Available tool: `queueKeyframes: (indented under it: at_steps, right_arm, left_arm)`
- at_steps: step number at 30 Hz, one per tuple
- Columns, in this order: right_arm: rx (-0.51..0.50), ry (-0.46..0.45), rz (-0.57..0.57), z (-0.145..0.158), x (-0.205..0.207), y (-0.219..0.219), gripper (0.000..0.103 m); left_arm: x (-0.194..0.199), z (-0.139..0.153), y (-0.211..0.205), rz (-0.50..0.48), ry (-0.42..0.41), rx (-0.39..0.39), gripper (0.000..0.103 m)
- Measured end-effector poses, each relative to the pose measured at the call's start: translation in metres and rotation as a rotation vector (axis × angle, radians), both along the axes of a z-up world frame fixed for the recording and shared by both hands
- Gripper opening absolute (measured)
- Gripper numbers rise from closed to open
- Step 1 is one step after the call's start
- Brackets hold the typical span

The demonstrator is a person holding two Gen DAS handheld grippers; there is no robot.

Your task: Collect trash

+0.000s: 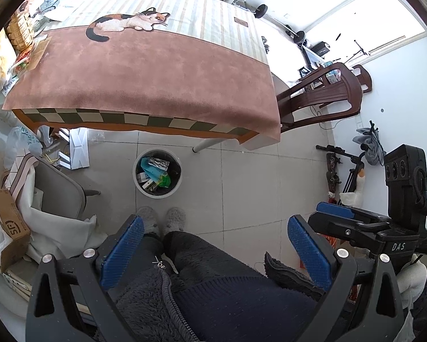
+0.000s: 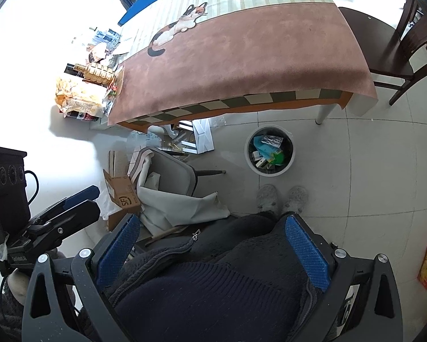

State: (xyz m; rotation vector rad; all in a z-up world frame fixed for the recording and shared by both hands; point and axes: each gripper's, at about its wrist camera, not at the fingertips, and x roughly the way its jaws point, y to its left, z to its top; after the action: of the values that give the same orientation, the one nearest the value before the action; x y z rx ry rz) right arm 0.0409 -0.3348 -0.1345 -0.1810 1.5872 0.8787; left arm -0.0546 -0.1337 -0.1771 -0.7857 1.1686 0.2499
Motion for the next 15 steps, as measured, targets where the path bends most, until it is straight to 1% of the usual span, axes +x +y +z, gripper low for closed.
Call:
queueKeyframes:
  at_steps: [15]
  right_arm:
    - [0.002,0.003,0.007,0.0022,0.0014,-0.0053,0.103]
  left_arm:
    - [0.005,0.0004,-0.0057,-0.019,0.001,-0.007,0.103]
